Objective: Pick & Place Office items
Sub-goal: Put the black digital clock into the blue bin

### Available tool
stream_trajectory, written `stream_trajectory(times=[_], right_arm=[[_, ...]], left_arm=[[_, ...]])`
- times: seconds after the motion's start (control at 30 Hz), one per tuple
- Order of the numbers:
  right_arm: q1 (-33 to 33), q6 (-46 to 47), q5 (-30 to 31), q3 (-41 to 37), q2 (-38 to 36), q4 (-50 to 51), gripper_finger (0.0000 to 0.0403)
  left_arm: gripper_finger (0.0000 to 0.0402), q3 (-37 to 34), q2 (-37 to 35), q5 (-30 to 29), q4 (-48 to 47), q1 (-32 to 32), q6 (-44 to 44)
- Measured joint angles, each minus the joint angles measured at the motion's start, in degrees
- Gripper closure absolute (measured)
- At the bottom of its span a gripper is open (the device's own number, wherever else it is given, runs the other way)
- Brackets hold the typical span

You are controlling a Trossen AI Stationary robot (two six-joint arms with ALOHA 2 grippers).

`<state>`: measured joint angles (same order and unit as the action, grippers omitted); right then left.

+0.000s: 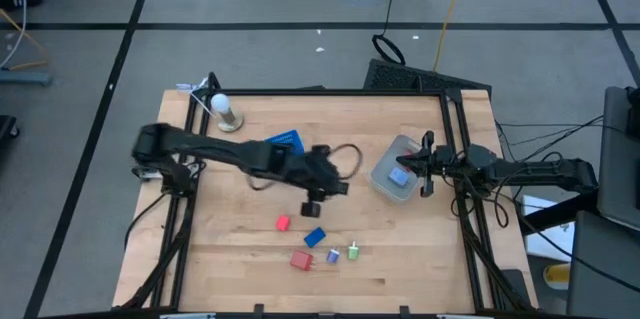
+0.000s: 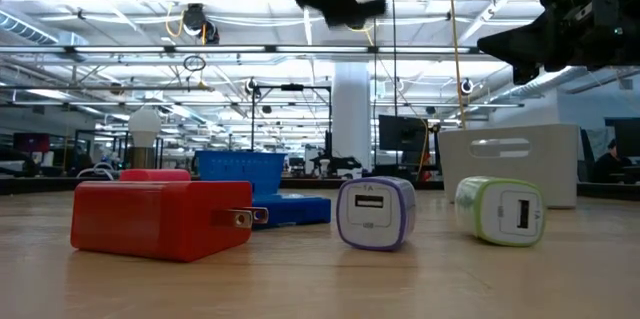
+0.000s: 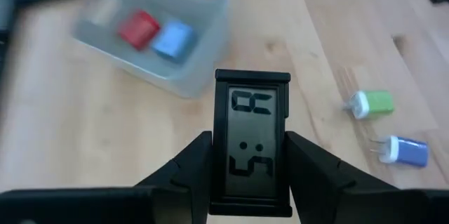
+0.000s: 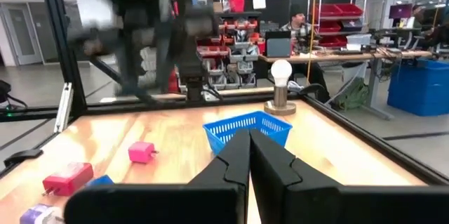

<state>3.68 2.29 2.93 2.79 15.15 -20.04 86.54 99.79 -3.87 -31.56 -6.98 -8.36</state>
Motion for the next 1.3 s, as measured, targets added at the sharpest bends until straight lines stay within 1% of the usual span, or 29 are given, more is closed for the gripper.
stream_trajectory(times=[0.1, 0.2, 0.43, 0.5, 0.57, 0.63, 0.8, 0.93, 1.07, 1.3], right_arm=[[0.0, 0.01, -0.02, 0.0, 0.31, -0.04, 0.0402], [0.0, -0.01, -0.01, -0.01, 0.31, -0.06, 0.0402], [0.0, 0.01, 0.01, 0.0, 0.29, -0.24, 0.0402], [0.0, 0.01, 0.01, 0.0, 0.3, -0.24, 0.0402], [0.0, 0.03, 0.01, 0.0, 0.29, -0.25, 0.0401], [0.0, 0.04, 0.01, 0.0, 0.29, -0.22, 0.0401], [0.0, 0.02, 0.01, 0.0, 0.31, -0.16, 0.0401], [0.0, 0.01, 0.01, 0.0, 0.31, 0.1, 0.0401], [0.0, 0.02, 0.01, 0.0, 0.31, 0.17, 0.0402], [0.0, 0.04, 0.01, -0.01, 0.31, 0.17, 0.0402]], left_arm=[[0.0257, -4.59, -7.18, -4.2, -0.08, -0.97, 0.7], [0.0257, -11.91, -14.78, -7.46, 1.51, -1.5, 2.44], [0.0257, -32.54, -34.59, -8.15, 17.58, -2.18, 4.92], [0.0257, -37.31, -39.49, -8.84, 22.36, -2.21, 5.51], [0.0257, -41.46, -45.19, -10.69, 24.38, -2.21, 5.89], [0.0257, -44.33, -50.22, -13.07, 26.18, -2.55, 6.07], [0.0257, -50.6, -61.66, -18.68, 25.67, -3.75, 5.51], [0.0257, -55.53, -69.23, -18.86, 25.88, -4.68, 2.91], [0.0257, -60.84, -75.36, -18.7, 29.27, -4.75, 4.01], [0.0257, -68.91, -82.79, -18.9, 35.1, -4.62, 2.69]])
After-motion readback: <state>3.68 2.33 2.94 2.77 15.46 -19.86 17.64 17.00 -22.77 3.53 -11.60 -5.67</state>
